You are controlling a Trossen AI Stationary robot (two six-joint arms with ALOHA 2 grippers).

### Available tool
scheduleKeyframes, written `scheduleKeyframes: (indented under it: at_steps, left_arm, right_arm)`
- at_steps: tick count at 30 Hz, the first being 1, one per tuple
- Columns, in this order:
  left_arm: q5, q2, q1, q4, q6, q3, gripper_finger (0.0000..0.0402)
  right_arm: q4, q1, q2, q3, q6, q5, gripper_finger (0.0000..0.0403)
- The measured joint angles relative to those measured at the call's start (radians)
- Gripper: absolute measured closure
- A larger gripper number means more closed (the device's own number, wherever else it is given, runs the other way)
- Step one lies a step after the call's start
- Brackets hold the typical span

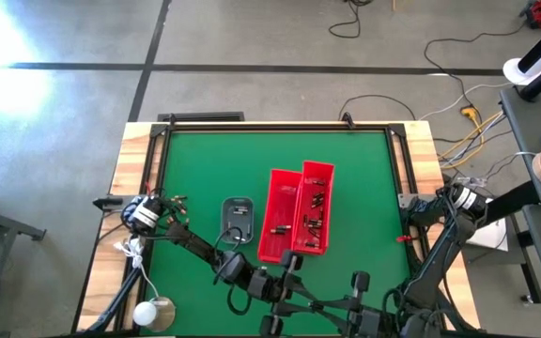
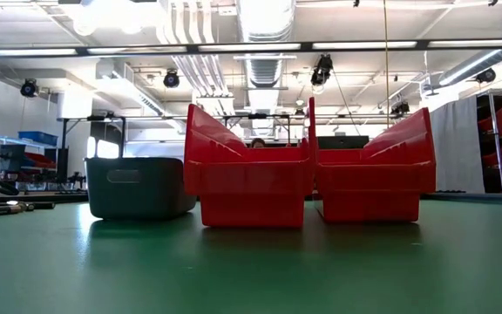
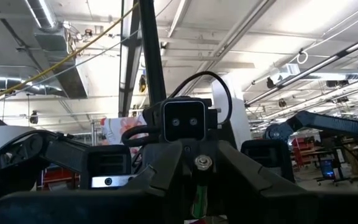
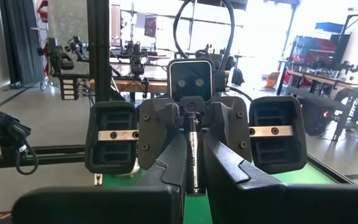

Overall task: Sort batteries
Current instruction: Put the silver battery into the gray bin

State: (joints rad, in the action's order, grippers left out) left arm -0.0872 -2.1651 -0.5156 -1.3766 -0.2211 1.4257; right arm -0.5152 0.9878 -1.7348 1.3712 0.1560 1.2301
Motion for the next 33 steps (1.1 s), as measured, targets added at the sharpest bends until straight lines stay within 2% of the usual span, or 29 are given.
scheduleKeyframes:
  at_steps: [7,11,14,17,22,25,28,30,33]
  left_arm:
    - [-0.004,0.0,0.0,0.003,0.001,0.001,0.033]
    - [-0.006,0.0,0.0,0.004,-0.001,0.002,0.0379]
    - [-0.015,0.0,0.0,0.016,-0.005,0.002,0.0385]
    - [-0.041,0.002,-0.001,0.034,-0.005,0.003,0.0386]
    - [-0.067,0.022,0.0,0.042,-0.051,-0.022,0.0387]
    - [-0.175,0.085,0.0,0.06,-0.114,-0.094,0.0387]
    - [-0.258,0.186,0.002,0.091,-0.121,-0.215,0.0387]
    - [-0.328,0.271,0.001,0.147,-0.085,-0.302,0.0387]
    - [-0.451,0.396,0.002,0.246,-0.002,-0.436,0.0387]
  right_arm:
    - [0.0,-0.004,0.0,0.0,0.002,-0.002,0.0374]
    - [0.0,-0.005,0.0,0.0,0.001,0.0,0.0374]
    - [0.0,-0.005,0.0,0.0,-0.008,0.003,0.0367]
    - [0.0,-0.007,0.0,-0.002,-0.017,0.008,0.0343]
    - [0.005,-0.007,0.0,-0.002,-0.027,0.013,0.0277]
    - [0.015,0.0,0.0,-0.001,-0.024,0.094,0.0235]
    - [0.105,0.016,0.001,-0.002,-0.058,0.201,0.0202]
    - [0.222,0.023,0.001,-0.006,-0.14,0.237,0.0185]
    - [0.44,0.025,0.001,-0.007,-0.378,0.238,0.0167]
